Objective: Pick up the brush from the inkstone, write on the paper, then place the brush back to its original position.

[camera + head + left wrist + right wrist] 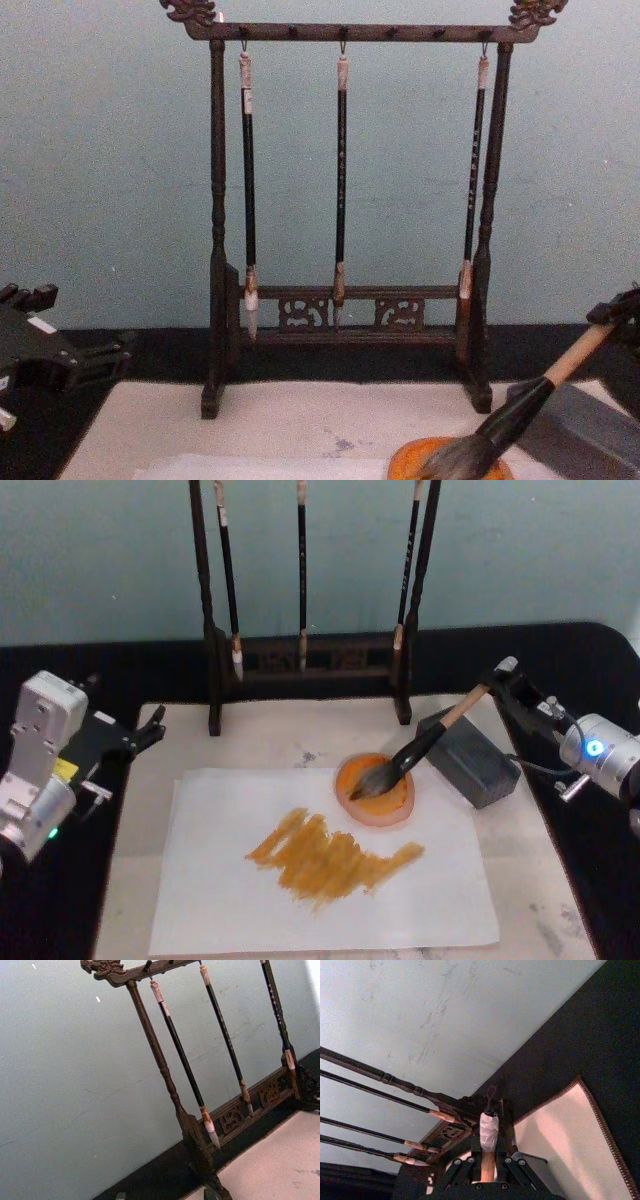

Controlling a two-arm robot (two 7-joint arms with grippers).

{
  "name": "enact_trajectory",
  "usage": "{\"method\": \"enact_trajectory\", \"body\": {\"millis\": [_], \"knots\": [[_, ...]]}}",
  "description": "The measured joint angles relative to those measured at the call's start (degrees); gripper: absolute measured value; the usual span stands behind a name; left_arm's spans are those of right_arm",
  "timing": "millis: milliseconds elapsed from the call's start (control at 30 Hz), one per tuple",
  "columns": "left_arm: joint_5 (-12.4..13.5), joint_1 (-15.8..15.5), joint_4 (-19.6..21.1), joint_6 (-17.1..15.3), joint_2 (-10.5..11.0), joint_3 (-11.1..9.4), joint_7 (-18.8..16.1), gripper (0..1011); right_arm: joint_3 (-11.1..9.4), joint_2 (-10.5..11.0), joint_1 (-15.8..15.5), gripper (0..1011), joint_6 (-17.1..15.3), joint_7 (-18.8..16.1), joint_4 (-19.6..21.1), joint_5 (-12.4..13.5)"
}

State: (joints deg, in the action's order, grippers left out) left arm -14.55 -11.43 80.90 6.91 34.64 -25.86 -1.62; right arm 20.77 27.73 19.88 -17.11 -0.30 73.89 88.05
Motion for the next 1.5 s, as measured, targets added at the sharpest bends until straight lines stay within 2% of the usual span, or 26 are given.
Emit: {"method": "enact_trajectory", "body": {"millis": [433,733,800,833,1000,1033,1100,1267,1500], "knots": [[0.0,0.0,0.0,0.0,0.0,0.0,0.0,1010,-0.1,0.0,-0.1,185,0.0,-0.1,0.1,0.0],[0.0,0.0,0.0,0.0,0.0,0.0,0.0,1010,-0.2,-0.1,-0.2,473,0.0,-0.1,0.1,-0.1],[0.0,0.0,0.0,0.0,0.0,0.0,0.0,1010,-0.2,-0.1,-0.2,510,0.0,-0.1,0.1,-0.1],[0.0,0.0,0.0,0.0,0.0,0.0,0.0,1010,-0.2,-0.1,-0.2,571,0.0,-0.1,0.1,-0.1],[0.0,0.0,0.0,0.0,0.0,0.0,0.0,1010,-0.3,-0.1,-0.2,713,0.0,-0.1,0.1,-0.1],[0.0,0.0,0.0,0.0,0.0,0.0,0.0,1010,-0.3,-0.1,-0.2,767,0.0,-0.1,0.1,-0.1],[0.0,0.0,0.0,0.0,0.0,0.0,0.0,1010,-0.3,-0.1,-0.2,792,0.0,-0.1,0.1,-0.1],[0.0,0.0,0.0,0.0,0.0,0.0,0.0,1010,-0.3,-0.1,-0.2,976,0.0,-0.1,0.1,-0.1],[0.0,0.0,0.0,0.0,0.0,0.0,0.0,1009,-0.3,-0.1,-0.2,1000,0.0,-0.1,0.1,-0.2]]}}
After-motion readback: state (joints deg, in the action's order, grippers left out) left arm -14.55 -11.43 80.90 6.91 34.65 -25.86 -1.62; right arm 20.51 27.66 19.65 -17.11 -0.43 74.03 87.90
